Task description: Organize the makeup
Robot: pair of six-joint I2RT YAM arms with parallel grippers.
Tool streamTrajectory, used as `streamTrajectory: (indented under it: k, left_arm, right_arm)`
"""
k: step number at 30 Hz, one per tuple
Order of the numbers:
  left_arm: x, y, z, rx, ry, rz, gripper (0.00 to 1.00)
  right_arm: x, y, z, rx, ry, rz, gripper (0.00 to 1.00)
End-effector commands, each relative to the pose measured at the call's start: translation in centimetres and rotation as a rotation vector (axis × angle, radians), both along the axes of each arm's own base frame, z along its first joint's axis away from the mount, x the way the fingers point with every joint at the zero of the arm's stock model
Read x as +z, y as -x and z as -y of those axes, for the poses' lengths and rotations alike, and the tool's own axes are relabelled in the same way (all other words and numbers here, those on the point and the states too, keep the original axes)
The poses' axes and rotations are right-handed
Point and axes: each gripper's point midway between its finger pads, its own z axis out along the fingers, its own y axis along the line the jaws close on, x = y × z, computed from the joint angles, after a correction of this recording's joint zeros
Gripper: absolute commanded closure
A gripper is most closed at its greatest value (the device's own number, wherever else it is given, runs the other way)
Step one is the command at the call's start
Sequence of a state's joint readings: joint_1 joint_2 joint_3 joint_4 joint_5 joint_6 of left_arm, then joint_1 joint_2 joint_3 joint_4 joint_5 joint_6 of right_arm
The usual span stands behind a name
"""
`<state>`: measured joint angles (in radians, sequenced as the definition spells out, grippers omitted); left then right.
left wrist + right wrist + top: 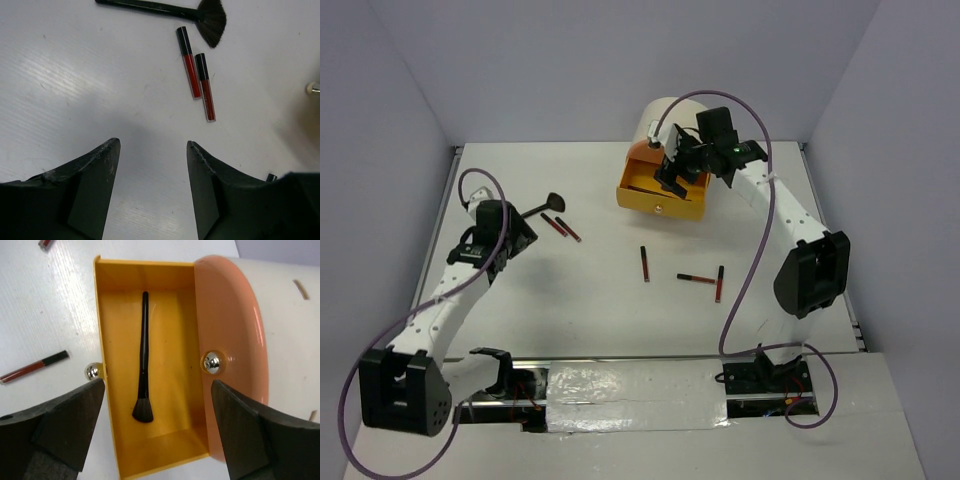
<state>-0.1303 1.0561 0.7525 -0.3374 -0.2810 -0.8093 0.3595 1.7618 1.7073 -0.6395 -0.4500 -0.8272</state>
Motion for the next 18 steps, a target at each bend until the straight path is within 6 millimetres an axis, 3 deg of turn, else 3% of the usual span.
streamTrajectory:
  k: [1,2,3,4,5,7,8,11,13,18]
  left_arm:
    - [1.7,-2.4,-0.3,-0.104,-0.06,0.003,0.32]
    - [3.0,-3.4,-0.8,-0.157,-0.127,0.014,0.31]
    - [2.2,-5.3,-0.7,-0.308,-0.226,-0.04,0.27]
    - [2.1,-5.3,-0.7,-0.31,-0.227,-0.044,0.27]
    - [3.2,-6.4,-0.8,-0.399,-0.312,-0.036,0.25]
    - [1.6,-7.7,-0.8,-0.51,-0.387,-0.093,0.21]
    - [1.4,-8.3,-0.7,-0.566,-0.418,-0.103,0.2]
    - [0.1,-11.0,-1.8,-0.756,-0.613,-0.174,0.16]
    - [-0.8,-11.8,-2.1,-0.833,-0.655,-0.212,0.16]
    - [-3.7,-15.6,-2.4,-0.979,-0.642,-0.286,0.17]
  right_arm:
    - [5.2,1.5,0.5,-0.001,-0.101,0.069,0.02]
    - [5.8,2.0,0.5,0.013,-0.125,0.069,0.0]
    - [7.2,4.2,0.4,0.112,-0.202,0.075,0.0]
    - [8.4,5.1,0.2,0.154,-0.229,0.095,0.01]
    - [7.5,6.3,0.1,0.202,-0.241,0.076,0.0]
    - [8.0,8.5,-0.1,0.328,-0.231,0.146,0.01]
    - [6.7,10.1,-0.3,0.383,-0.232,0.102,0.0]
    - [4.8,12.6,0.0,0.491,-0.192,0.065,0.0]
    - [3.8,14.1,0.3,0.547,-0.166,0.039,0.03]
    - [3.8,14.9,0.8,0.552,-0.159,-0.004,0.07]
